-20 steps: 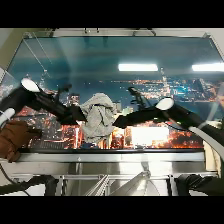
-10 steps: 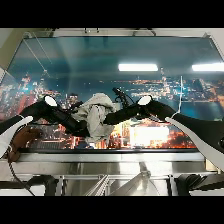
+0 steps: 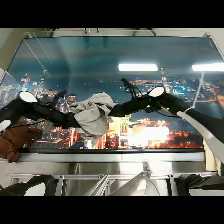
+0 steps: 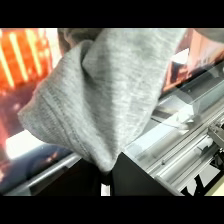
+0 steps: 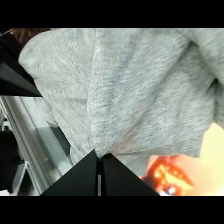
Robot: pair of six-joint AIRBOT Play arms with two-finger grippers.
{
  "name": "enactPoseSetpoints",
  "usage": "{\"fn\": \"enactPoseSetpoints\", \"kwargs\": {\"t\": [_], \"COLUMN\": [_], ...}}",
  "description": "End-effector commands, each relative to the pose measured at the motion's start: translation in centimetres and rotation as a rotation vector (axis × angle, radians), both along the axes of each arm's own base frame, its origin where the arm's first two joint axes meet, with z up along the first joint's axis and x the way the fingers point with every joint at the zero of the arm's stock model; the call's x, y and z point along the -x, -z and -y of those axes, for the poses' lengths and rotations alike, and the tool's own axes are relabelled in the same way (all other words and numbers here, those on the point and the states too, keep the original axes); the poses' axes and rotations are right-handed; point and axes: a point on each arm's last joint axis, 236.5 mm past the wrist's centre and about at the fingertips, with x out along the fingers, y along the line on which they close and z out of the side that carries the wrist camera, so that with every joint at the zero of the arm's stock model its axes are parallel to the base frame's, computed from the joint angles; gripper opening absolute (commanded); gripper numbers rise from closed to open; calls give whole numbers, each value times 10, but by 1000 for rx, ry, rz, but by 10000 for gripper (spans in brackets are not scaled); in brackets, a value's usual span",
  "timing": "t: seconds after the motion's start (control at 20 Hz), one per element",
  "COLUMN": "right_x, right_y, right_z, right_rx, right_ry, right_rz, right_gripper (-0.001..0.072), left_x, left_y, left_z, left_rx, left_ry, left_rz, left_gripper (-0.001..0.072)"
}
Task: Fold the shirts.
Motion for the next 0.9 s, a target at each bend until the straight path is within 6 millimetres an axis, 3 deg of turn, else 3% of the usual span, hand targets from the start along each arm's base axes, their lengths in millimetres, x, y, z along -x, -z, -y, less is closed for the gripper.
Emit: {"fn": "enactPoseSetpoints", "kwargs": {"t": [0.0, 0.25, 0.4, 0.45, 0.5, 0.6, 0.75, 0.85], "right_x": [-9, -35, -36, -34, -32, -27, -13, -4], "right_y": [-34, -101, -145, -150, -147, -123, -77, -56], "right_z": [29, 106, 137, 146, 155, 176, 203, 213], "right_rx": [-47, -11, -11, 18, 66, 205, 380, 435], "right_ry": [14, 150, 216, 232, 246, 266, 258, 251], "right_rz": [18, 176, 292, 313, 313, 261, 162, 123], "right_gripper": [13, 13, 12, 12, 13, 12, 13, 13], "left_x": [5, -24, -45, -49, -49, -45, -29, -23], "left_y": [-23, -70, -111, -119, -122, -116, -90, -78], "left_z": [-20, -53, -60, -61, -62, -63, -70, -70], "left_rx": [27, 5, -19, -25, -31, -34, -63, -46], "left_ry": [-22, -133, -138, -136, -130, -117, -58, -41], "left_rz": [15, 190, 334, 360, 366, 337, 211, 139], "left_gripper": [10, 11, 11, 11, 11, 11, 11, 11]}}
